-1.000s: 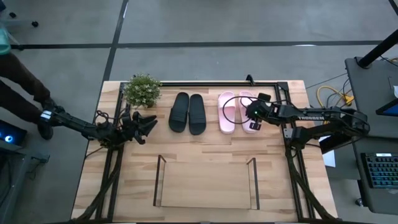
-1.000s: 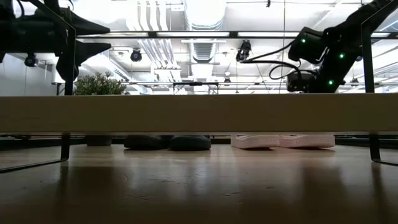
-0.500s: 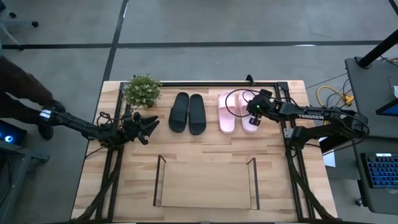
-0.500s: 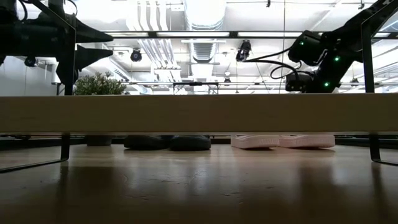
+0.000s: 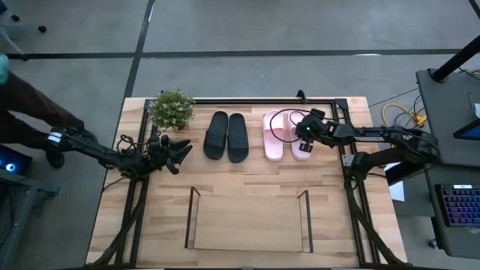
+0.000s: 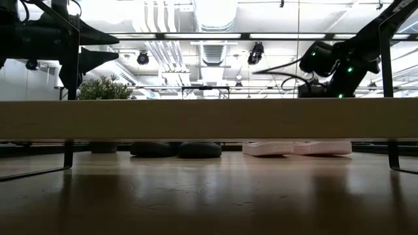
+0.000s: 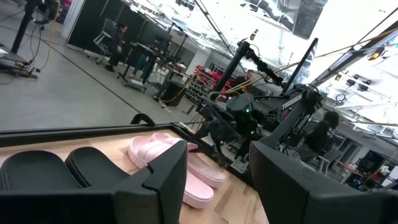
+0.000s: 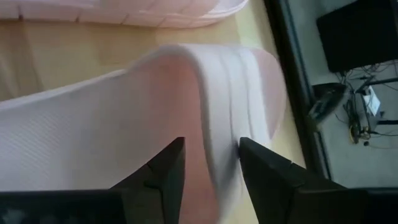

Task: Pick and place slides into the shelf
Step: Put the right pink slide on the shelf

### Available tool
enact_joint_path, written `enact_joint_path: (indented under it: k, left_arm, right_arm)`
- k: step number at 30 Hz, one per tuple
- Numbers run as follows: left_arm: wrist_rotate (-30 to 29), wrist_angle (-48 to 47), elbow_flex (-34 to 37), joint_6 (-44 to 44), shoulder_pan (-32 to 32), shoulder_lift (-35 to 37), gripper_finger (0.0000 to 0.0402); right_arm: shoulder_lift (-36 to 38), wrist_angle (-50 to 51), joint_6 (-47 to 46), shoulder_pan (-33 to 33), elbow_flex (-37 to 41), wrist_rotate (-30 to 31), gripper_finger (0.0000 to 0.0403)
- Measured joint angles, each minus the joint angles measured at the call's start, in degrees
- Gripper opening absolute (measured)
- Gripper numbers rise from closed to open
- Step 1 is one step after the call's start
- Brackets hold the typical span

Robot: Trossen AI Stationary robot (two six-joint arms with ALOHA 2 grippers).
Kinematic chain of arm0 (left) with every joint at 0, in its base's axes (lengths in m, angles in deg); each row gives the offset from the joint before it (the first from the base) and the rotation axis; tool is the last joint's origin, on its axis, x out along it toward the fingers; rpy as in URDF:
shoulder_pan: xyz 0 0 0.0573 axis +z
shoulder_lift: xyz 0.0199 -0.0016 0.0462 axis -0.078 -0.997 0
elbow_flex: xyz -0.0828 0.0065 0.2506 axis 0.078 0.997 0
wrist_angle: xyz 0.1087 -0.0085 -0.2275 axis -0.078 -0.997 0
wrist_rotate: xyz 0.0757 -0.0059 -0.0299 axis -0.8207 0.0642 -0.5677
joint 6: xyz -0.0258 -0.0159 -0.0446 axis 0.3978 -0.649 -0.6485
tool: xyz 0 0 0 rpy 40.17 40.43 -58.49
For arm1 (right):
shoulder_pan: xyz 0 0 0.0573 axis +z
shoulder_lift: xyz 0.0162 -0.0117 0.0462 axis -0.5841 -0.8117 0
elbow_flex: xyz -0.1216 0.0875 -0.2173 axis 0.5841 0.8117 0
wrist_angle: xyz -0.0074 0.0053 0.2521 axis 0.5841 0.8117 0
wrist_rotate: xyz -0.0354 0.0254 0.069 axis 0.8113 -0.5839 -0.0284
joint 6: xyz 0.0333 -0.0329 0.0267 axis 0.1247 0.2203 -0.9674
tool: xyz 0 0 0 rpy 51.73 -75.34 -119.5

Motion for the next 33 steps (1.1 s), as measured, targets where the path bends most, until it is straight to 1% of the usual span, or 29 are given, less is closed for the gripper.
enact_joint_path:
  k: [6, 13, 18, 23, 30, 33]
  left_arm:
    - [0.0, 0.07, 0.0, -0.07, -0.01, 0.02, 0.016]
    - [0.02, 0.35, -0.05, -0.07, -0.01, 0.11, 0.016]
    - [0.02, 0.35, -0.05, -0.07, 0.0, 0.17, 0.016]
    - [0.02, 0.35, -0.07, -0.07, 0.01, 0.17, 0.016]
    - [0.02, 0.38, -0.09, -0.07, 0.01, 0.17, 0.016]
    - [0.02, 0.42, -0.09, -0.04, 0.01, 0.11, 0.016]
  right_arm:
    - [-5.25, -1.3, -0.02, -0.02, -2.28, 3.89, 0.0126]
    - [-6.87, -1.14, -0.26, -0.03, -4.56, 4.06, 0.0099]
    - [-6.16, -0.84, -0.74, -0.02, -5.01, 3.86, 0.0065]
    - [-5.21, -0.38, -2.26, 0.0, -5.03, 3.86, 0.0018]
    - [-1.22, 1.6, -4.13, 0.0, -5.03, 3.66, 0.001]
    - [1.37, 2.53, -4.1, 0.01, -5.11, 4.62, 0.001]
